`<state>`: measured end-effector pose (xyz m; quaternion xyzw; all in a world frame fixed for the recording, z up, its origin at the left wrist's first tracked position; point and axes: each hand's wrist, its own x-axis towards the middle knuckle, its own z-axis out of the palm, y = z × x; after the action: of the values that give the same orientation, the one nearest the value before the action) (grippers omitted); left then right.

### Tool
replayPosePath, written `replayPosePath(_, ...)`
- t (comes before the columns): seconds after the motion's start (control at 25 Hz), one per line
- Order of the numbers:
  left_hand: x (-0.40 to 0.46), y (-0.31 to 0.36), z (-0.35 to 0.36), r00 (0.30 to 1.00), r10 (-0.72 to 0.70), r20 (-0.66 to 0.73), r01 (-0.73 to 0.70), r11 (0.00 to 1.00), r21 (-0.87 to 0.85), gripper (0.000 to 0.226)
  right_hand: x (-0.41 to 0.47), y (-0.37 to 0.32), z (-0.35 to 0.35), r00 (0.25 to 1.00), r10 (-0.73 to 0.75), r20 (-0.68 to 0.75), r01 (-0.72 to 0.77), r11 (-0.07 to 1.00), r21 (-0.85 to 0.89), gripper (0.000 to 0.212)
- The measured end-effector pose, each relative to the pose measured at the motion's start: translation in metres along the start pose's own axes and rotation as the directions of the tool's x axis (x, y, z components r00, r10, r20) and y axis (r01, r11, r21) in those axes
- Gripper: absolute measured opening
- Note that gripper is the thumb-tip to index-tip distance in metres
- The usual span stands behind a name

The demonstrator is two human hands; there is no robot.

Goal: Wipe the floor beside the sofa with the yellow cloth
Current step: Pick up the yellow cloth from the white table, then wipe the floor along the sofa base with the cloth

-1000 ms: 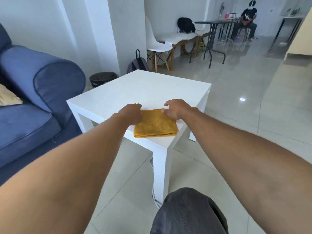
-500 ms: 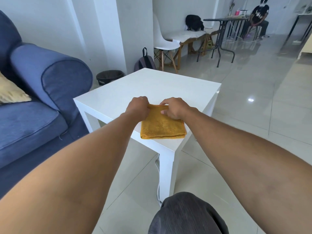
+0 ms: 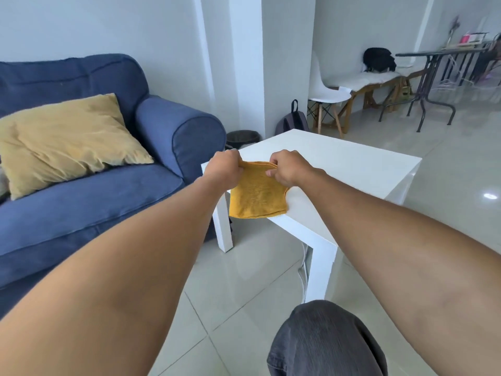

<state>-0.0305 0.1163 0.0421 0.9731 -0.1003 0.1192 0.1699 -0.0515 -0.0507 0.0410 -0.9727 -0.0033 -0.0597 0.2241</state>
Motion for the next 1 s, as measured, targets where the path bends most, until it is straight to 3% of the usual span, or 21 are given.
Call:
replayPosePath(0.28,-0.062,-0.117,-0.075,0.979,-0.191,-0.067,0.194,0.98,0.043,0.019,-0.008,-0.137,0.042,0.958,-0.264,0.114,0.269,0.963,-0.028,0.019)
replayPosePath(0.6,-0.182,-0.309,-0.107,0.872,-0.486,-0.057,0.489,0.869,0.073,0.016,-0.036,-0.31,0.186,0.801,-0.469,0.372,0.508,0.861,-0.008,0.032)
replayPosePath(0.8,-0.25,-0.419,-0.059,0.783,-0.619,0.061,0.613,0.785,0.093,0.014,-0.062,-0.363,0.317,0.7,-0.463,0.543,0.547,0.837,0.008,0.013)
replayPosePath(1.0,-0.298,-0.516,0.039,0.648,-0.736,0.195,0.732,0.673,0.108,0.017,-0.067,-0.367,0.462,0.624,-0.425,0.656,0.53,0.847,0.044,0.013)
